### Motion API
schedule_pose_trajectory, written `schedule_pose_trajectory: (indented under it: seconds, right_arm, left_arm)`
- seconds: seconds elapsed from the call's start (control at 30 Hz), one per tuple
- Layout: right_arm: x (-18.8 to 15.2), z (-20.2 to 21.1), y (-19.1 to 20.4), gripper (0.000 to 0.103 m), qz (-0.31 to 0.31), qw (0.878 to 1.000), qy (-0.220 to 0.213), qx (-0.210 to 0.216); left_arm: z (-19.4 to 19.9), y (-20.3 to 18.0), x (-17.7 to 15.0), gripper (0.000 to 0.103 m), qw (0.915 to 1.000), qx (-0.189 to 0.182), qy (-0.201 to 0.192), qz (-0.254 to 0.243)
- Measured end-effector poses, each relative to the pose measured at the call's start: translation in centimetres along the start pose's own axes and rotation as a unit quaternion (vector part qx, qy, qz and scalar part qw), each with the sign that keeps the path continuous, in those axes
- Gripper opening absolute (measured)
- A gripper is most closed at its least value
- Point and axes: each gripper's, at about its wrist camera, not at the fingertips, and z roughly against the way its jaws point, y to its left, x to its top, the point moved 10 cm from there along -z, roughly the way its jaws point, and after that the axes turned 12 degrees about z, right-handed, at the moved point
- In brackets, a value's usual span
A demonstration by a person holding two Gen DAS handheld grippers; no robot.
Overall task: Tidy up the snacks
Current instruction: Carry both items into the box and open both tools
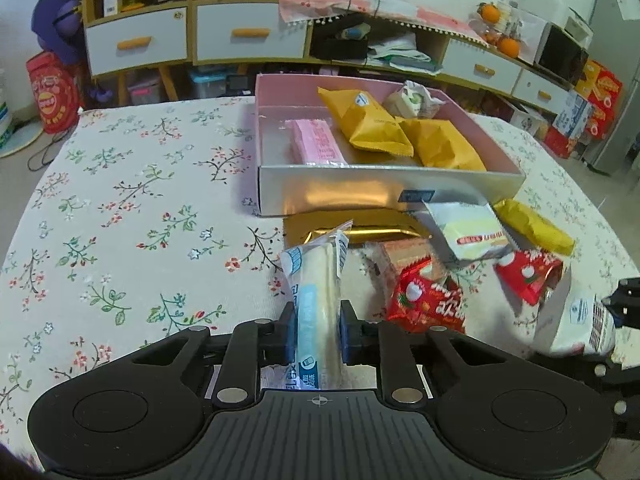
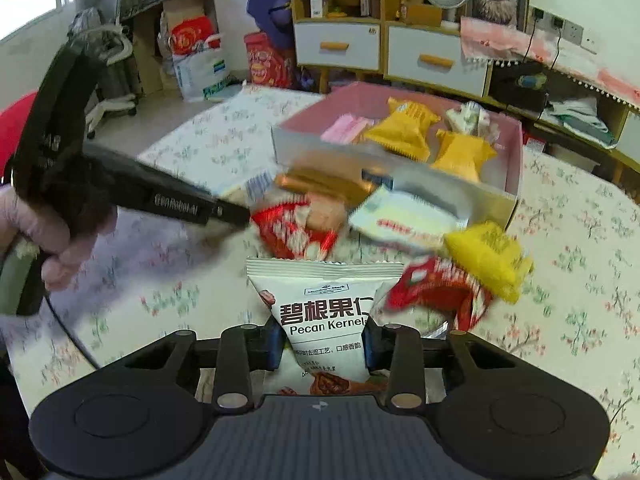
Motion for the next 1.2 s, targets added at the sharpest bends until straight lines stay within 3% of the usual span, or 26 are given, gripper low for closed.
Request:
schedule_pose_trajectory:
  seconds: [0.4, 0.63, 1.03, 1.2]
  right_arm:
    - [6.7, -0.3, -2.9, 0.005, -0.044, 0.998, -0.048, -0.024]
    - [9.0, -1.6, -5.3, 0.005, -0.087, 0.994, -0.061, -0.031]
    - [10.2, -5.4, -10.0, 0.005, -0.191, 0.979, -0.062, -0.039]
    - [10.0, -7.5, -11.1, 0.005, -0.218, 0.974, -0.051, -0.03]
  left_arm:
    - [2.4, -0.9, 2.9, 0.017, 0.9993, -0.017, -0.011, 0.032]
    - [3.0, -1.1, 5.3, 0.017, 0.9967, -0.032, -0.027, 0.069]
    - [-2.3, -1.8, 10.9, 0.017, 0.9975, -0.025, -0.042, 0.052]
    - [-5.2, -1.3, 13.1, 0.017, 0.9969, -0.021, -0.038, 0.066]
